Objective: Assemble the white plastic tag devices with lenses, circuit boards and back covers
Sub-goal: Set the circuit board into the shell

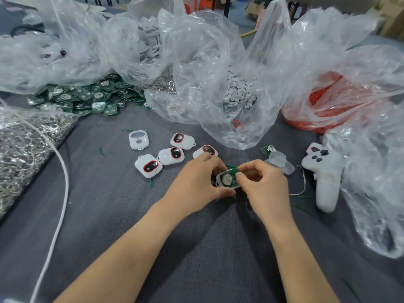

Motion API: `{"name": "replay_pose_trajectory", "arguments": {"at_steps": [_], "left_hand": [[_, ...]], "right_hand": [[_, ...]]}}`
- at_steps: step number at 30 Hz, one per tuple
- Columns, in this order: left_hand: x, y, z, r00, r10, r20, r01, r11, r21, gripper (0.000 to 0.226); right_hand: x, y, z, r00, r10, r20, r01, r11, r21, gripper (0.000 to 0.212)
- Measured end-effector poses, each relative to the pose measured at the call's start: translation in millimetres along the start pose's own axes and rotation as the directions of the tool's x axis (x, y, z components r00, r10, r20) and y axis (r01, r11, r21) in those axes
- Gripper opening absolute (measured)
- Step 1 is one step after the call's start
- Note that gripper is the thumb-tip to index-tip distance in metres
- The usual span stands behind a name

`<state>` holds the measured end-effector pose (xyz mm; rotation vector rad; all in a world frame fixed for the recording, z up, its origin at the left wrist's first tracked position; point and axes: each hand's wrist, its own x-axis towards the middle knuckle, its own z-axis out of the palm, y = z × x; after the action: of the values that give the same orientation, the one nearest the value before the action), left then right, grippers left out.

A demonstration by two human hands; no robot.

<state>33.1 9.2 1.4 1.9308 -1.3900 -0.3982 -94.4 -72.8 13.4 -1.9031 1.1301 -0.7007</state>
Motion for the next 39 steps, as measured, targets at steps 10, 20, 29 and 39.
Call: {"name": "replay_pose_trajectory", "arguments": {"at_steps": [10, 20, 29, 39], "left_hand": [[-2.4, 4.5, 0.9, 1.000, 0.001, 0.000, -0.001, 0.999, 0.050, 0.045], [-2.8, 5.3, -0.1, 0.999, -0.021, 0.040, 0.020, 0.999, 0.026, 0.045], [-2.3, 2.5, 0.6, 0.999, -0.023, 0.024, 0.023, 1.000, -0.003, 0.022], [-3.0, 4.2, 1.3, 1.000, -0.019, 0.013, 0.019, 1.000, 0.010, 0.028]], "right_hand": [[-1.4, -0.7, 3.9, 0.983, -0.180, -0.043, 0.166, 0.961, -0.221, 0.006], [-4.9, -3.5, 6.4, 0.975, -0.215, -0.063, 0.183, 0.925, -0.333, 0.002], [-3.6, -3.7, 1.6, 0.992, -0.095, -0.084, 0.082, 0.986, -0.145, 0.009], [-0.6, 0.0, -1.2, 0.998, 0.003, -0.059, -0.006, 0.999, -0.035, 0.014]]}}
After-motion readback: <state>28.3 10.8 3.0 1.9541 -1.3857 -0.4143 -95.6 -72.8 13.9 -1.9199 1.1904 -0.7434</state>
